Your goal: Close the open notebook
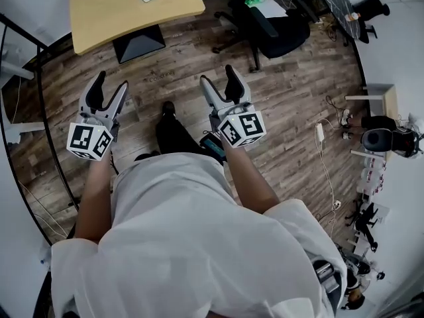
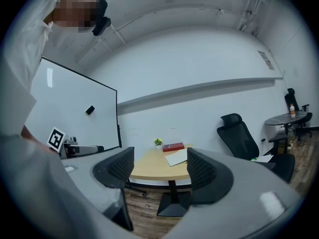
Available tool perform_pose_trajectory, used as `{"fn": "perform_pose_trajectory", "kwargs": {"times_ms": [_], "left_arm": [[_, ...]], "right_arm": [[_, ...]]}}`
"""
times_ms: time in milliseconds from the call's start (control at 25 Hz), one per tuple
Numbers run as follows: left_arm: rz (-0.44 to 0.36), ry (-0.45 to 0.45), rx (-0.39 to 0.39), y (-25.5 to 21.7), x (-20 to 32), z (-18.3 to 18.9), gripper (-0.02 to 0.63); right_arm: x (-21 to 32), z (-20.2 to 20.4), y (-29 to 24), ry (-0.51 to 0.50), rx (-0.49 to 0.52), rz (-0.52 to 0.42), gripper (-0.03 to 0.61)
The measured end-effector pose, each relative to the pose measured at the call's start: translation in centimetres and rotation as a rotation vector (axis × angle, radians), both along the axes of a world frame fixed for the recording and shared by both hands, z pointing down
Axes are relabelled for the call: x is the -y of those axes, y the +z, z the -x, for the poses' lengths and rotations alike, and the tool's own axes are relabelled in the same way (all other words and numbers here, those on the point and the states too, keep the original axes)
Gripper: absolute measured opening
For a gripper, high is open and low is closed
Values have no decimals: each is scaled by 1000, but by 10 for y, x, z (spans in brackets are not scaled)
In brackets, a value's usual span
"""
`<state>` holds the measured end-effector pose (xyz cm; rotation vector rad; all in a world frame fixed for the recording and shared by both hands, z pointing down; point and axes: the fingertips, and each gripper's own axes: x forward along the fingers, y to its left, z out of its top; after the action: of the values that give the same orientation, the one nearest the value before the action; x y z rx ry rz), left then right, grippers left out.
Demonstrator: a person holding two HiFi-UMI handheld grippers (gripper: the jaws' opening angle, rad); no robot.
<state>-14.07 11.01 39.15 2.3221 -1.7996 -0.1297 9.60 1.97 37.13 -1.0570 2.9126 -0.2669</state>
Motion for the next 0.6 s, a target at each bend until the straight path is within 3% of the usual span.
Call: {"fn": "perform_pose_trajectory", "kwargs": {"times_ms": [600], "left_arm": [[21,-78,29,-16,148,39,284]], "right_arm": [[167,58,2,-121,61,38,334]]}}
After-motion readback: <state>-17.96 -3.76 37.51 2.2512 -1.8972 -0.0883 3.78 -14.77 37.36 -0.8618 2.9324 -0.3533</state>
